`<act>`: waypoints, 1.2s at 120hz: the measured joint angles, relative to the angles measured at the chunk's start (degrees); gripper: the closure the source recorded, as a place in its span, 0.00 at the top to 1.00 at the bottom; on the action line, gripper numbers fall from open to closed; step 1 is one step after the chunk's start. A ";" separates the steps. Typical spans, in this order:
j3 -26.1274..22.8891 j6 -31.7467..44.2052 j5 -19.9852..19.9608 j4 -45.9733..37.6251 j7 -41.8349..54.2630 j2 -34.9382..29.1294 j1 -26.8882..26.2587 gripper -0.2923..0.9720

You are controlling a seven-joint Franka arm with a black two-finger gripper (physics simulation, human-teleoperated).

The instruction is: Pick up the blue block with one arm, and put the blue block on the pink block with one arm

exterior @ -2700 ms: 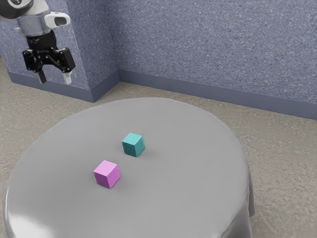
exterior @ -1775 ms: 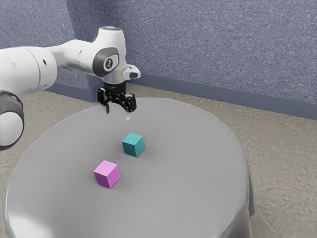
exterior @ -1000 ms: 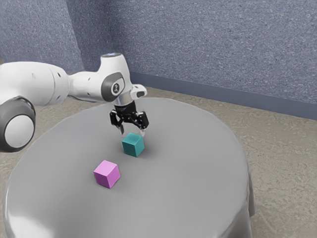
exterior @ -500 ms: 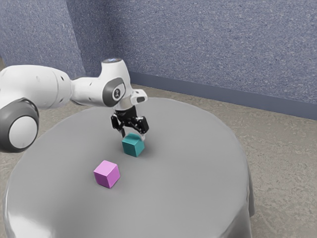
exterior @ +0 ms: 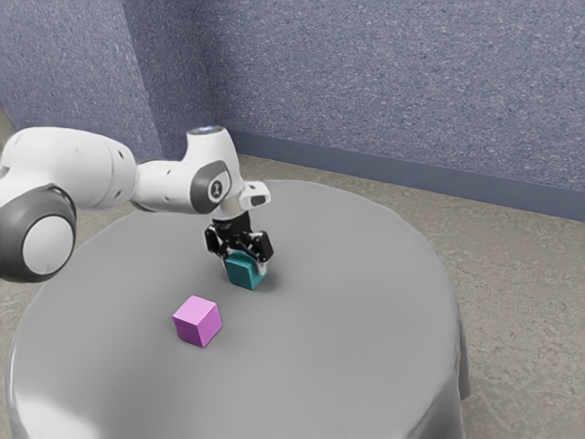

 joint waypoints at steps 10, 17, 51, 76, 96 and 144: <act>0.00 0.26 0.01 0.17 0.26 0.41 0.00 0.77; 0.00 0.44 0.01 0.24 0.42 0.68 0.03 0.77; 0.00 0.99 -0.12 0.31 1.17 0.65 0.01 0.64; 0.00 1.18 0.49 -0.53 0.99 -1.34 -0.13 0.48; 0.06 1.30 1.32 -20.93 -1.09 -23.30 0.18 0.47; -1.24 1.08 1.55 -37.35 -7.02 -36.20 1.03 0.48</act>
